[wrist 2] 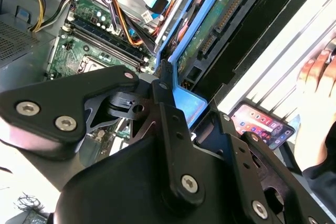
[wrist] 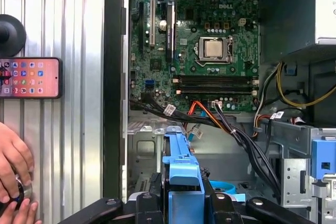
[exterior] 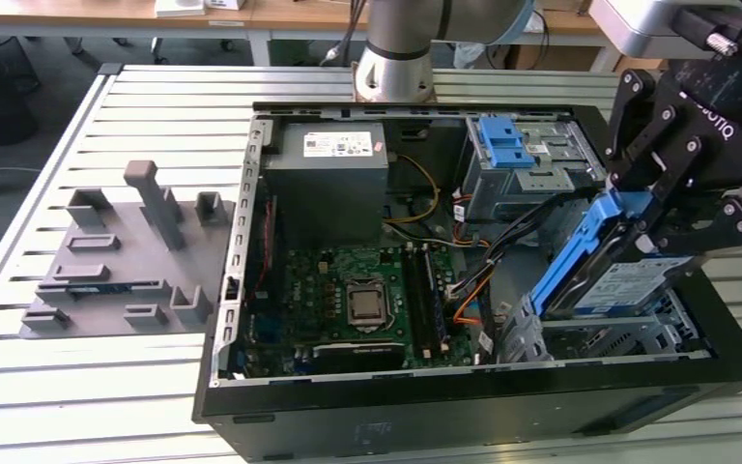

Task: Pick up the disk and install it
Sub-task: 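Insert the disk into the insertion slot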

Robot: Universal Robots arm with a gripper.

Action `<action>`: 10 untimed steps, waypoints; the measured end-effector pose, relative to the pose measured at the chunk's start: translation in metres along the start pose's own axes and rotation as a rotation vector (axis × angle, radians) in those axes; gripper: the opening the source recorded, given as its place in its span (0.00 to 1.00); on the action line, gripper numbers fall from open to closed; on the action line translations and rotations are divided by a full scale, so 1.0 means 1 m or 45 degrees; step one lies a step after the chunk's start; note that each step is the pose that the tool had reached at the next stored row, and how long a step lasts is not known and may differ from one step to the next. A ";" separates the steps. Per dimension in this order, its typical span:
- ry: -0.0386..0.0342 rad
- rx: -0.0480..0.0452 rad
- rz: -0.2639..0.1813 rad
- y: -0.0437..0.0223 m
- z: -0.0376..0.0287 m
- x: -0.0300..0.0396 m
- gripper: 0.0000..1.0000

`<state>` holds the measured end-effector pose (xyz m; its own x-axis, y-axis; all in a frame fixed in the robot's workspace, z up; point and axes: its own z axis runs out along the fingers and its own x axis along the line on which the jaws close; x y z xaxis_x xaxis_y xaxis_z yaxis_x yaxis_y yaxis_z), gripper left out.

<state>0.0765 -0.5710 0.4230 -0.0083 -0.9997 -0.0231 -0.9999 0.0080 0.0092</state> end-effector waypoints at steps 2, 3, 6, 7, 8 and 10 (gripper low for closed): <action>0.0000 0.000 0.000 0.0000 0.0019 0.0000 0.36; 0.0000 0.000 0.000 0.0000 0.0028 0.0001 0.36; 0.0000 0.000 0.000 0.0000 0.0054 0.0001 0.36; 0.0001 0.000 0.000 -0.0001 0.0063 0.0002 0.36; 0.0000 0.000 0.000 -0.0001 0.0071 0.0002 0.36; 0.0000 0.000 0.000 -0.0001 0.0088 0.0002 0.36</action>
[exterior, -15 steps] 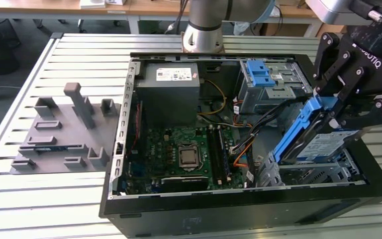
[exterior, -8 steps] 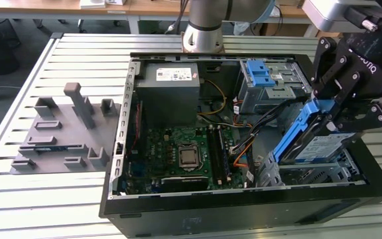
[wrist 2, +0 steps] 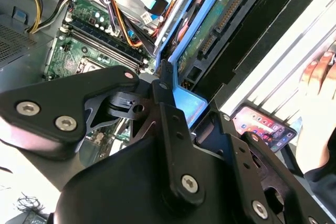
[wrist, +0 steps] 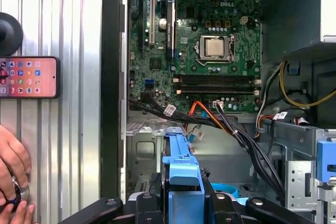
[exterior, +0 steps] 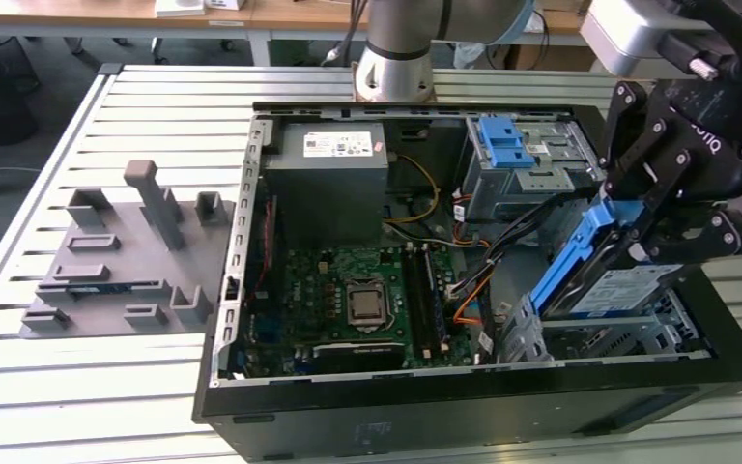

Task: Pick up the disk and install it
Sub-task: 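Insert the disk into the insertion slot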

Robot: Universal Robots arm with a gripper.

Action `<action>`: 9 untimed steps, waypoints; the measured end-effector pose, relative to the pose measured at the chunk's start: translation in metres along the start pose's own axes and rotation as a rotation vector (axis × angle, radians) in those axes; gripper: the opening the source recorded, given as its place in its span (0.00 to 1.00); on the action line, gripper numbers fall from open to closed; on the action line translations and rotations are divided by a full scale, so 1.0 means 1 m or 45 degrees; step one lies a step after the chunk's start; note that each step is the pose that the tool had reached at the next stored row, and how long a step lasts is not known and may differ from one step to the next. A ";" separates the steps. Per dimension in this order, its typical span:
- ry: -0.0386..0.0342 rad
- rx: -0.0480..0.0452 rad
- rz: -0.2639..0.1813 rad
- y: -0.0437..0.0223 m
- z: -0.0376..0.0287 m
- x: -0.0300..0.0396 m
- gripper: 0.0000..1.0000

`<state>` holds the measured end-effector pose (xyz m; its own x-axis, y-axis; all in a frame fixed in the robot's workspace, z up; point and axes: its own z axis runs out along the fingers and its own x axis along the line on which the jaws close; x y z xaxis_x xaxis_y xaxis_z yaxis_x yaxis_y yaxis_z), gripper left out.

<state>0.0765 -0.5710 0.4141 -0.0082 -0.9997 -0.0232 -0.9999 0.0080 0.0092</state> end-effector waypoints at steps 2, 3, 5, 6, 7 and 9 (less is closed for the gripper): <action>0.0000 0.000 0.000 0.0000 0.0017 0.0001 0.36; 0.0000 0.000 0.000 0.0000 0.0026 0.0001 0.36; 0.0000 0.000 0.000 0.0000 0.0043 0.0001 0.36; 0.0000 0.000 0.000 0.0000 0.0052 0.0001 0.36; -0.0001 0.000 0.000 0.0000 0.0061 0.0001 0.36; 0.0000 0.000 0.000 -0.0001 0.0079 0.0002 0.36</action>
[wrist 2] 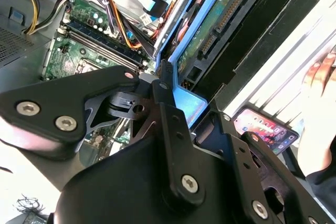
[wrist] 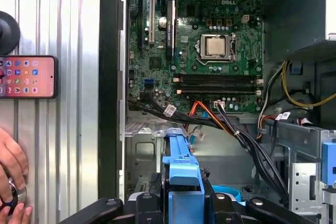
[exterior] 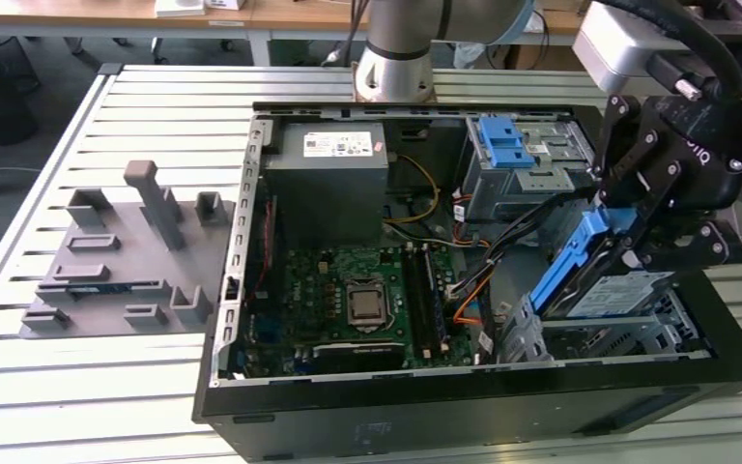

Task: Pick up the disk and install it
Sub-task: 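Insert the disk into the insertion slot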

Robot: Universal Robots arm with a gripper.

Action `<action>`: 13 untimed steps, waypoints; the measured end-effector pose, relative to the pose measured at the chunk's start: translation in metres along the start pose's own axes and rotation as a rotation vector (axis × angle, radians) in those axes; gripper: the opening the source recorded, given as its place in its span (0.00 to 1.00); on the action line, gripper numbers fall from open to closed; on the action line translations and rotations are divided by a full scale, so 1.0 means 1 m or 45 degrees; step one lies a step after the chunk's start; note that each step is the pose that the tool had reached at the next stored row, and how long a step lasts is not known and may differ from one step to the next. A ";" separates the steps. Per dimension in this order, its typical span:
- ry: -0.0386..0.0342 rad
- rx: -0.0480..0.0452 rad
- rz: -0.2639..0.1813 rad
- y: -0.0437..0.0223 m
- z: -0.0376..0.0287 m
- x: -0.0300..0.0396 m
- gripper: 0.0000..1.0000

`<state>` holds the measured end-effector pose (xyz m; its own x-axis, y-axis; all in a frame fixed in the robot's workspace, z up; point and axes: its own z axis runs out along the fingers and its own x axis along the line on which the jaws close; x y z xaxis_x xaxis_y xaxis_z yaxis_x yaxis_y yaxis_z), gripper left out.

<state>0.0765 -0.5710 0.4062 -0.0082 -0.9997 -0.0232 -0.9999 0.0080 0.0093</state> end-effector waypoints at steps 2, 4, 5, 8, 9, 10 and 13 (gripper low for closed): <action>0.0001 0.000 0.000 0.0000 0.0019 0.0000 0.36; 0.0000 0.000 0.000 0.0000 0.0038 0.0001 0.36; 0.0000 0.000 0.000 -0.0001 0.0052 0.0001 0.36; 0.0000 0.000 0.000 -0.0001 0.0079 0.0002 0.36; 0.0001 0.000 0.000 -0.0001 0.0088 0.0002 0.36; 0.0000 0.000 0.000 -0.0001 0.0097 0.0002 0.36; 0.0000 0.000 0.000 -0.0001 0.0125 0.0003 0.36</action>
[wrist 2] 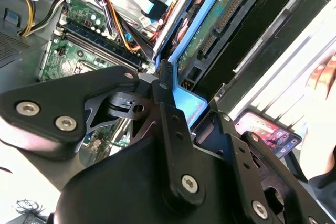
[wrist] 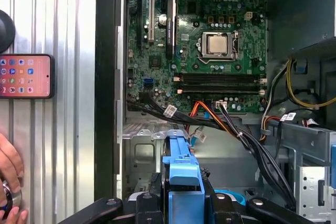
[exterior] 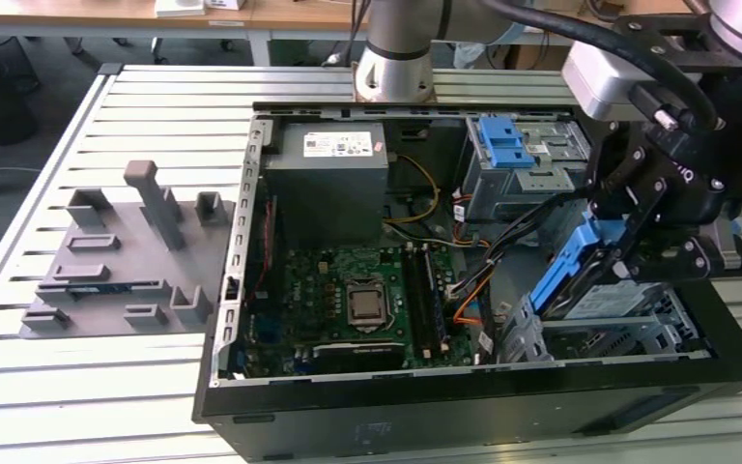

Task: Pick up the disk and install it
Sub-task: 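Insert the disk into the insertion slot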

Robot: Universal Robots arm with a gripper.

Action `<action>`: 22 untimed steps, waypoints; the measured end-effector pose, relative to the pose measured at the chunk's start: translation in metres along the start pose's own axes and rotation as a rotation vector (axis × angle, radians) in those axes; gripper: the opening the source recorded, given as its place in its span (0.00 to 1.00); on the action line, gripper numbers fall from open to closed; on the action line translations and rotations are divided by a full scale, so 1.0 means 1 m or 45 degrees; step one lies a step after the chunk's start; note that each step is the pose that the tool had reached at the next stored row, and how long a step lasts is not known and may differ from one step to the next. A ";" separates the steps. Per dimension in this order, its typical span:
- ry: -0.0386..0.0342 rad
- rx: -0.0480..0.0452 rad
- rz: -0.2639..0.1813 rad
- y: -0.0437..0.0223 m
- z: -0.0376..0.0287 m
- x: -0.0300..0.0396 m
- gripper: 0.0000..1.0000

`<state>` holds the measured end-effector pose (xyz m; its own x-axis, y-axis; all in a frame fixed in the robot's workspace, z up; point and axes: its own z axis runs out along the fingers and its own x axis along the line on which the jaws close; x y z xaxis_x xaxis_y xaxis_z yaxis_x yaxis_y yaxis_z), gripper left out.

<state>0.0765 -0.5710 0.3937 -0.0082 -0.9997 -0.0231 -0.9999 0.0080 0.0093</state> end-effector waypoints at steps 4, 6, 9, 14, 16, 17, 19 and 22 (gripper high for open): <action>0.0000 0.000 0.000 0.0000 0.0038 0.0001 0.36; 0.0002 0.000 0.000 -0.0001 0.0055 0.0001 0.36; -0.0001 0.000 0.000 -0.0001 0.0083 0.0002 0.36; 0.0000 0.000 0.000 -0.0001 0.0129 0.0003 0.36; -0.0001 0.000 0.000 -0.0001 0.0147 0.0003 0.36; 0.0000 0.000 0.000 -0.0002 0.0156 0.0004 0.36; -0.0001 0.000 0.000 -0.0002 0.0175 0.0004 0.36; 0.0001 0.000 0.000 -0.0002 0.0204 0.0005 0.36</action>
<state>0.0765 -0.5710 0.3733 -0.0082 -0.9997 -0.0231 -0.9999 0.0080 0.0092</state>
